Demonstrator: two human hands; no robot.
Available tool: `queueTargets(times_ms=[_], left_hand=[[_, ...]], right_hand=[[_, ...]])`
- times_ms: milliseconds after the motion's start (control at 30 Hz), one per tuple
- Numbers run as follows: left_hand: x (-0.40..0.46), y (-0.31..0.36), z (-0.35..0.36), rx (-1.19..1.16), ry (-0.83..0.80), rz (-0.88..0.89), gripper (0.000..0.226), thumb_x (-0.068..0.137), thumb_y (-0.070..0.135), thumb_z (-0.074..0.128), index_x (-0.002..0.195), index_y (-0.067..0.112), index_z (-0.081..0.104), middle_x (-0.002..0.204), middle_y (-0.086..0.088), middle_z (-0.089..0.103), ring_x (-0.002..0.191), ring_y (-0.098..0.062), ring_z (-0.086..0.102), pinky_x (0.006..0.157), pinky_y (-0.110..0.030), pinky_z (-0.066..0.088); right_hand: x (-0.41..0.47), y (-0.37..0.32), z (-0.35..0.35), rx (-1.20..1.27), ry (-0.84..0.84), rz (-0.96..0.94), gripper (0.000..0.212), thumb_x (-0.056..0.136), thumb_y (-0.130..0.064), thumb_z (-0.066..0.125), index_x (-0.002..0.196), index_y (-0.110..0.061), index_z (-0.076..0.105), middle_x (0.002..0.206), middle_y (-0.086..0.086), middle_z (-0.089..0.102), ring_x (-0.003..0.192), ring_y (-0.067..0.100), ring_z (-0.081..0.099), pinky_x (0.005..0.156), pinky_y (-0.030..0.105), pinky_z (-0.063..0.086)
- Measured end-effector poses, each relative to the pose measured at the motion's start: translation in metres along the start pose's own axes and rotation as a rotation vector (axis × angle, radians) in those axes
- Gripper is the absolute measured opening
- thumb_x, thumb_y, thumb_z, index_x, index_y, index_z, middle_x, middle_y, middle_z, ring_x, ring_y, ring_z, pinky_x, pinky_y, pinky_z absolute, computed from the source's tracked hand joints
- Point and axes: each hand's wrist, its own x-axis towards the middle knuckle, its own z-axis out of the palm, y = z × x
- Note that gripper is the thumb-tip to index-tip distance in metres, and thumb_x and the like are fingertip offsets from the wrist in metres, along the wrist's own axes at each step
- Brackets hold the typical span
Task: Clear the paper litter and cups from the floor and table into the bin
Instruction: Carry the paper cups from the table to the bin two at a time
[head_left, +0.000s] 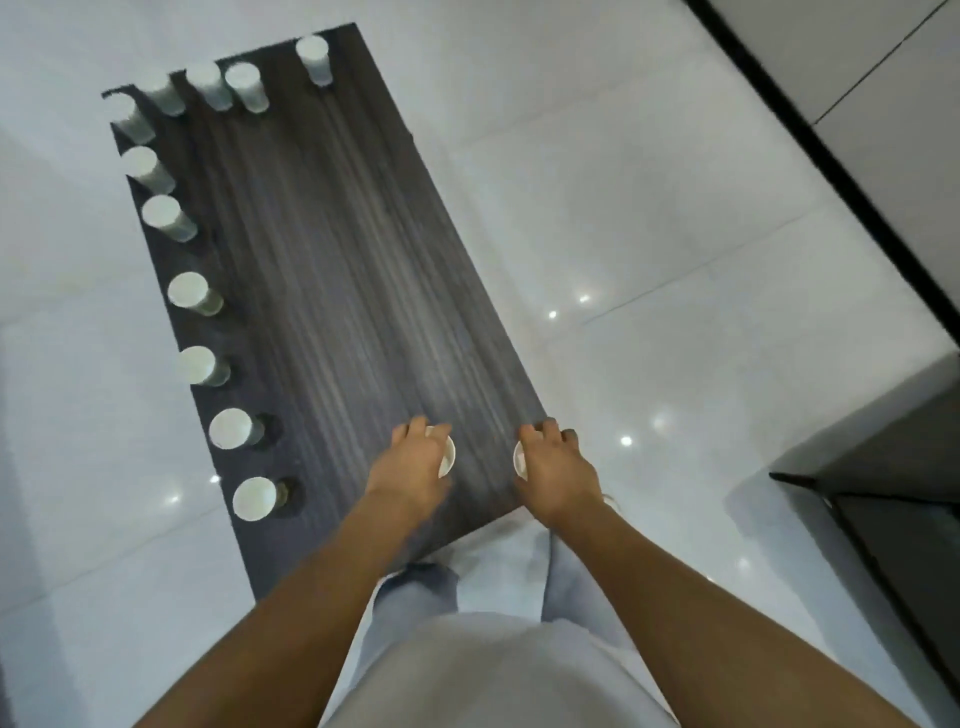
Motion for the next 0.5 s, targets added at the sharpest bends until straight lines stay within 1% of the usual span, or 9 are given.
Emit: queueTargets(times_ms=[133,200,267,367,500], left_hand=[[0.034,0.111,-0.002,0.059,0.042,0.041,0.064,0.088,0.028,0.061,0.144,0.021,0.031,0.140,-0.004,0.035,0.132,-0.024,0.031,0.100,-0.039,0.042],[0.050,0.169,0.004,0.057,0.041,0.064,0.063,0.088,0.026,0.060,0.144,0.020,0.031,0.139,-0.004,0.036,0.130,-0.024,0.032,0.099,-0.038,0.043],[0.064,0.221,0.008,0.045,0.031,0.097,0.064,0.088,0.024,0.060,0.145,0.019,0.030,0.139,-0.005,0.036,0.129,-0.025,0.033,0.100,-0.037,0.042],[0.080,0.297,0.013,0.042,0.028,0.159,0.064,0.086,0.022,0.059,0.143,0.019,0.032,0.137,-0.005,0.037,0.126,-0.025,0.035,0.097,-0.038,0.044],[0.098,0.357,0.005,0.056,0.029,0.219,0.064,0.085,0.022,0.059,0.144,0.019,0.033,0.137,-0.003,0.038,0.127,-0.022,0.034,0.095,-0.035,0.044]], right_hand=[[0.001,0.095,-0.051,0.055,0.054,0.015,0.051,0.084,-0.024,0.068,0.129,-0.022,0.043,0.132,0.003,0.042,0.116,0.024,0.043,0.084,0.035,0.051],[0.002,0.151,-0.075,0.072,0.068,0.032,0.049,0.085,-0.024,0.065,0.128,-0.021,0.043,0.131,0.003,0.041,0.114,0.023,0.042,0.080,0.034,0.051],[0.002,0.202,-0.098,0.092,0.087,0.066,0.051,0.084,-0.023,0.063,0.130,-0.021,0.042,0.130,0.003,0.040,0.114,0.024,0.040,0.076,0.034,0.049],[-0.001,0.276,-0.132,0.104,0.114,0.142,0.053,0.084,-0.025,0.063,0.131,-0.021,0.041,0.129,0.003,0.039,0.113,0.025,0.040,0.073,0.034,0.048],[0.002,0.337,-0.167,0.116,0.107,0.225,0.052,0.083,-0.026,0.064,0.130,-0.021,0.042,0.126,0.004,0.040,0.111,0.026,0.042,0.073,0.034,0.047]])
